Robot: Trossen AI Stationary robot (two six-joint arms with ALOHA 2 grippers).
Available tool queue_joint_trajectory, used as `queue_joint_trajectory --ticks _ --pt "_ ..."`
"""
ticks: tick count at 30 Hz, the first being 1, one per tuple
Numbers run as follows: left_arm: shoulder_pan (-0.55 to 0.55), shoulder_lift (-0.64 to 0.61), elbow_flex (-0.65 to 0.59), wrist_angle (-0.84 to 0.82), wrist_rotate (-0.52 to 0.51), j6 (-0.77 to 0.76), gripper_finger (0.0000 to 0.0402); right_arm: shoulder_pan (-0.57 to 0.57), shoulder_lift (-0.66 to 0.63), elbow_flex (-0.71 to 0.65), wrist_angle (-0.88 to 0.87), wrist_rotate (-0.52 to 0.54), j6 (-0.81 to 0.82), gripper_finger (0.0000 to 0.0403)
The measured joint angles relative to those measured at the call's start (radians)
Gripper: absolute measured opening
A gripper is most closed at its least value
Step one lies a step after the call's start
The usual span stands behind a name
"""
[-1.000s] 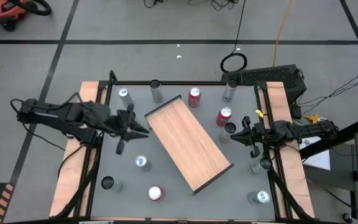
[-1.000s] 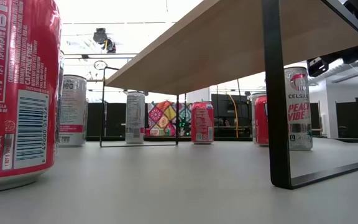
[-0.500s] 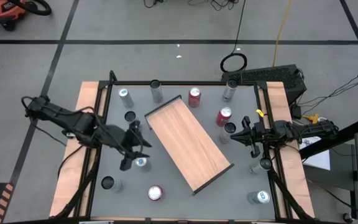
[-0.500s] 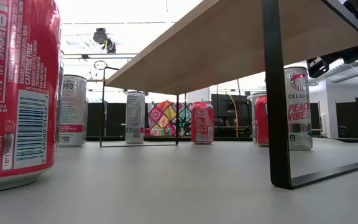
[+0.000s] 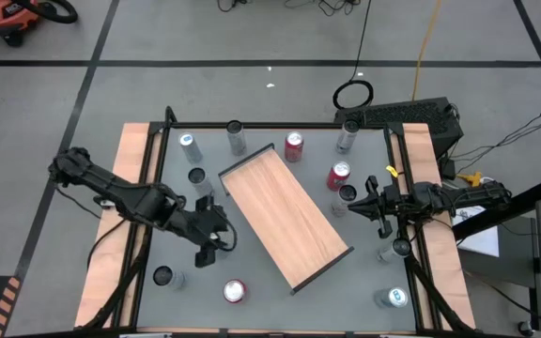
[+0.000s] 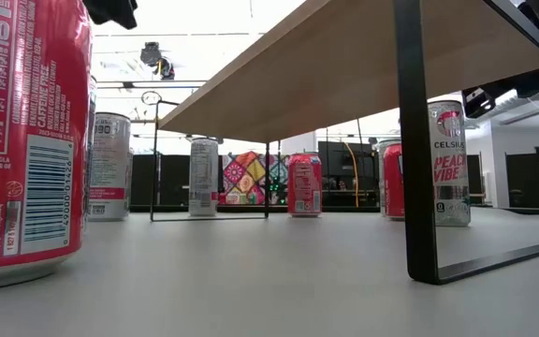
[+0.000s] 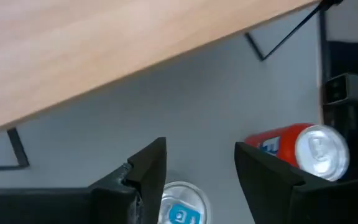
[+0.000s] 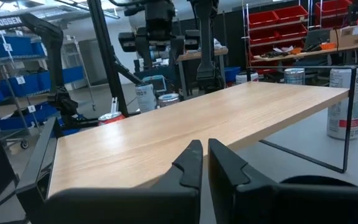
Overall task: Place canned beverage on shelf
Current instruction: Put the bottom left silver soda can on the shelf
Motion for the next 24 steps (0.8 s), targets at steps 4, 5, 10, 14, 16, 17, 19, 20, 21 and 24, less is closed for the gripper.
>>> queue_joint_trajectory --ticks 4,5,10,14,16,17,19,20,21,24 --pt "-0.004 0.010 0.000 -0.069 -0.012 -0.006 0.0230 0.000 0.000 0.000 -0.013 -0.001 0.000 0.0000" --pt "-0.004 0.010 0.000 -0.090 -0.017 -0.008 0.0241 0.000 0.000 0.000 -0.015 -0.003 0.000 0.0000" --pt "-0.003 0.010 -0.009 -0.111 -0.025 -0.009 0.0293 0.000 0.000 0.000 -0.029 -0.006 0.000 0.0000" --pt "-0.003 0.019 -0.009 -0.110 -0.024 -0.033 0.0331 0.000 0.000 0.000 -0.030 -0.006 0.000 0.0000" --pt "-0.007 0.022 -0.012 -0.122 -0.024 -0.034 0.0348 0.000 0.000 0.000 -0.031 -0.006 0.000 0.0000" --pt "-0.009 0.024 -0.014 -0.124 -0.024 -0.034 0.0355 0.000 0.000 0.000 -0.033 -0.006 0.000 0.0000" --pt "-0.010 0.029 -0.020 -0.122 -0.013 -0.034 0.0367 0.000 0.000 0.000 -0.034 -0.006 0.000 0.0000" --pt "-0.010 0.030 -0.027 -0.122 -0.003 -0.035 0.0370 0.000 0.000 0.000 -0.034 -0.006 0.000 0.0000" --pt "-0.012 0.032 -0.032 -0.126 0.002 -0.038 0.0372 0.000 0.000 0.000 -0.036 -0.006 0.000 0.0000" --pt "-0.016 0.042 -0.035 -0.124 0.004 -0.043 0.0374 0.000 0.000 0.000 -0.037 -0.008 0.000 0.0000"
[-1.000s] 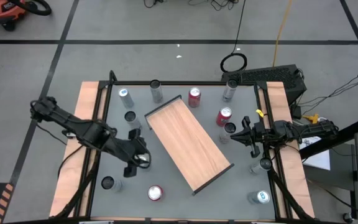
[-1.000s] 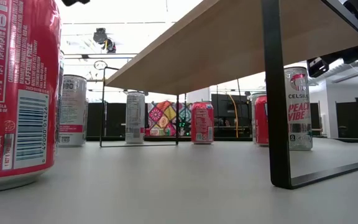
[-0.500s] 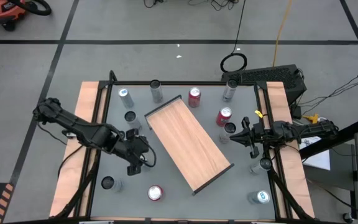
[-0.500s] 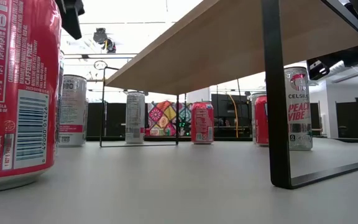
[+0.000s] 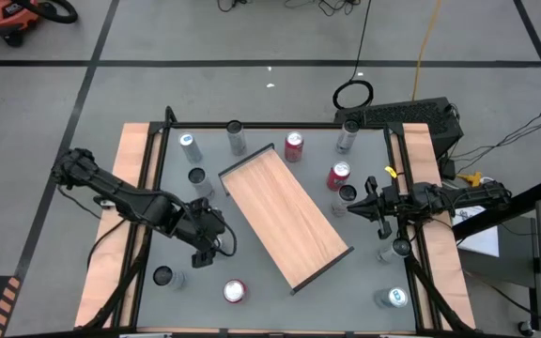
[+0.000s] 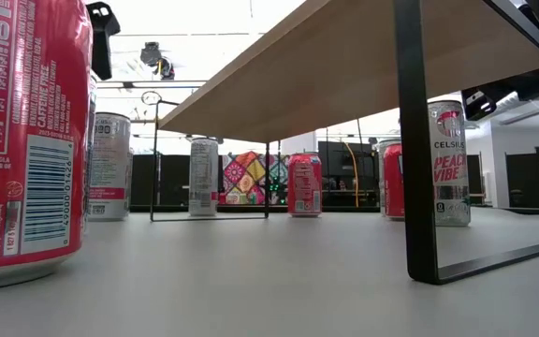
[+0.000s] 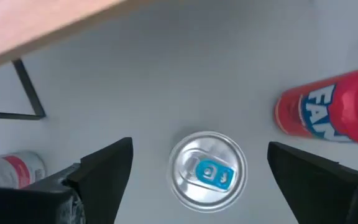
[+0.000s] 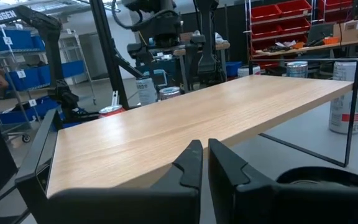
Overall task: Place canned beverage on shelf
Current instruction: Put the bottom left silver soda can on the shelf
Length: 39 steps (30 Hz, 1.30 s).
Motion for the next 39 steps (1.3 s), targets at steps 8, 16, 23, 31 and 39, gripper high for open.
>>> queue_joint_trajectory --ticks 8,16,23,31,39 --pt "-0.001 0.041 -0.006 0.001 0.036 -0.018 0.0374 0.000 0.000 0.000 -0.002 -0.026 -0.026 0.0000" --pt "-0.006 0.114 -0.006 -0.047 0.033 -0.017 0.0374 0.000 0.000 0.000 -0.002 -0.026 -0.030 0.0000" --pt "-0.006 0.157 -0.006 -0.049 0.034 -0.018 0.0367 0.000 0.000 0.000 -0.002 -0.026 -0.034 0.0000" --pt "-0.005 0.168 -0.006 -0.045 0.068 -0.069 0.0281 0.000 0.000 0.000 -0.002 -0.026 -0.027 0.0000" --pt "-0.004 0.168 -0.005 -0.043 0.081 -0.071 0.0214 0.000 0.000 0.005 0.002 -0.024 -0.006 0.0000"
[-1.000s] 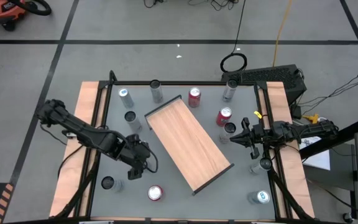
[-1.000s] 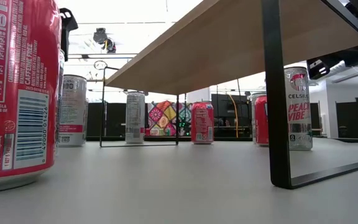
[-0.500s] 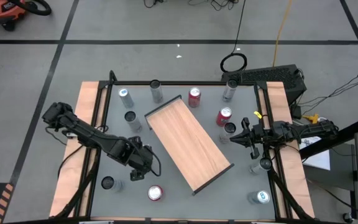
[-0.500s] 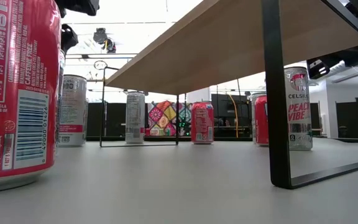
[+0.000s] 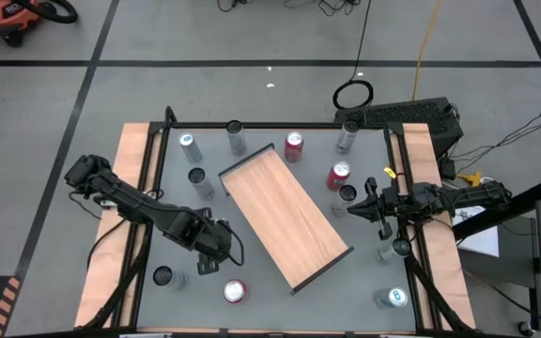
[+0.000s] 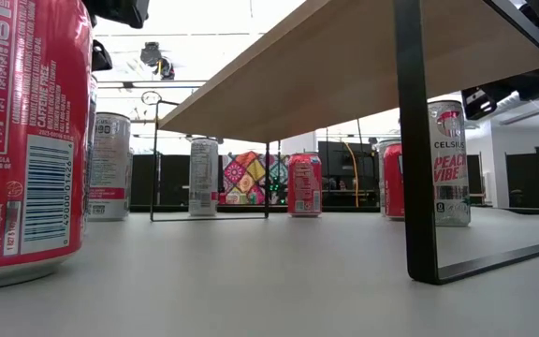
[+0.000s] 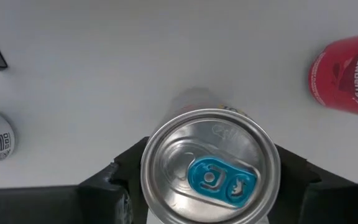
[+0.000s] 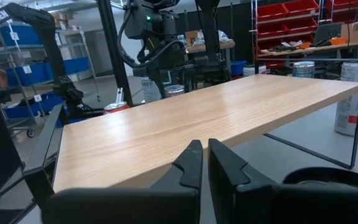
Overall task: Place canned beverage on shelf
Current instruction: Put the bottom left silver soda can on the shelf
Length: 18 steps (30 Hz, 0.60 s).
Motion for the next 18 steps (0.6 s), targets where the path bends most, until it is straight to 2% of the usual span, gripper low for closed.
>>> queue_joint_trajectory --ticks 9,18 --pt "0.008 0.001 0.070 -0.057 0.004 -0.047 0.0223 0.000 0.026 0.027 -0.017 0.027 0.008 0.0000" --pt "0.035 0.000 0.257 -0.175 0.003 -0.095 0.0225 0.000 0.097 0.094 -0.005 0.051 -0.026 0.0000"
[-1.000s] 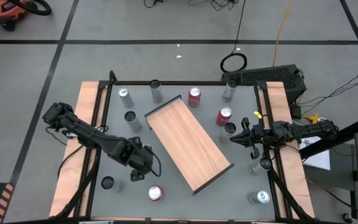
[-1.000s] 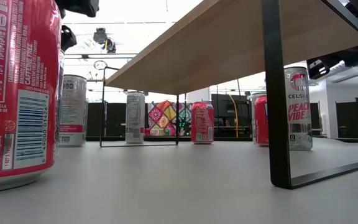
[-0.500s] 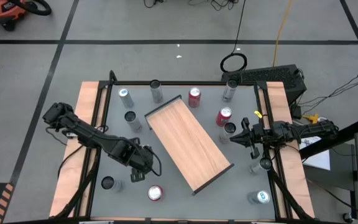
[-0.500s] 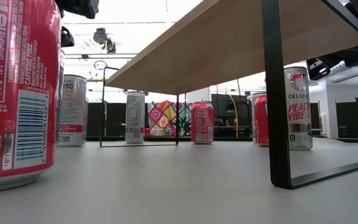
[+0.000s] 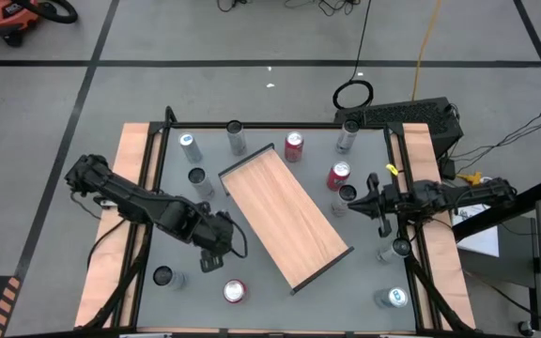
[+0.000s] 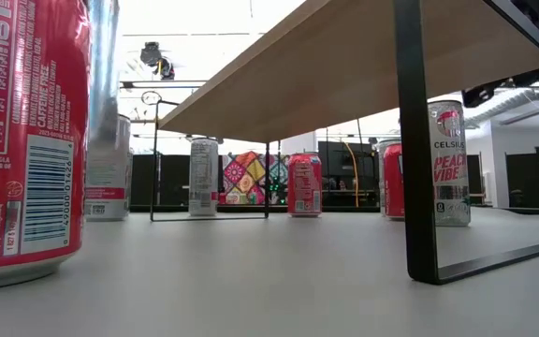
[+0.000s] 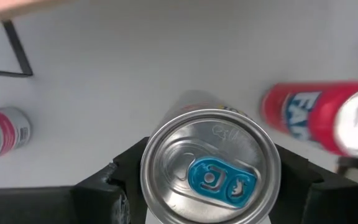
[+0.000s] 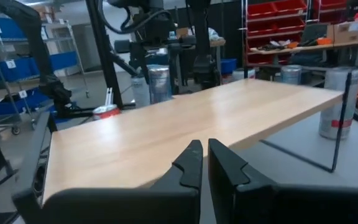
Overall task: Place canned beverage on shelf
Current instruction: Put the bottom left silver soda can on the shelf
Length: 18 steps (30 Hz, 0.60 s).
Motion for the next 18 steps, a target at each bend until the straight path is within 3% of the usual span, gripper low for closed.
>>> queue_joint_trajectory --ticks 7,18 --pt "0.052 0.000 0.157 -0.094 -0.006 -0.114 0.0226 0.001 0.072 0.084 0.002 0.087 -0.058 0.0000" --pt "0.145 0.000 0.293 -0.161 -0.005 -0.113 0.0226 0.002 0.281 0.237 0.030 0.142 -0.097 0.0000"
